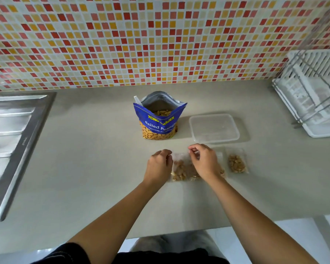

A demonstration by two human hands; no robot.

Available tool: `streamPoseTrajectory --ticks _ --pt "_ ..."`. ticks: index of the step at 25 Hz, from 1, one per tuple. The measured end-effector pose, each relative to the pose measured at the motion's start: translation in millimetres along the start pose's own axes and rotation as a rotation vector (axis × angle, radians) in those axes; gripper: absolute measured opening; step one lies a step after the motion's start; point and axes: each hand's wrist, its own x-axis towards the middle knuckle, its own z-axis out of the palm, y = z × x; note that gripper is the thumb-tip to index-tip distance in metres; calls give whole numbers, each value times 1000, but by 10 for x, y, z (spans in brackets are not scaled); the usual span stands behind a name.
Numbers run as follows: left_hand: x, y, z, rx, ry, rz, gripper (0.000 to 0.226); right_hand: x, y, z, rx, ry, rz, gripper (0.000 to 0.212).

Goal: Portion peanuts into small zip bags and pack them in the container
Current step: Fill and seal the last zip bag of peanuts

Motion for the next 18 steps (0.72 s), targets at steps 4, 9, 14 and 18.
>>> streamPoseTrajectory --ticks 4,9,14,18 --pt "48 465 358 -26 -49 63 27 -79 445 -420 -3 23 78 12" --pt "93 1009 809 -20 -116 109 29 -21 1066 -908 -51 51 164 13" --pt "147 1341 1244 61 -191 57 27 212 1493 -1064 -111 -87 201 32" --pt "171 1495 1588 191 -221 1 26 386 1630 -1054 -149 -276 186 39"
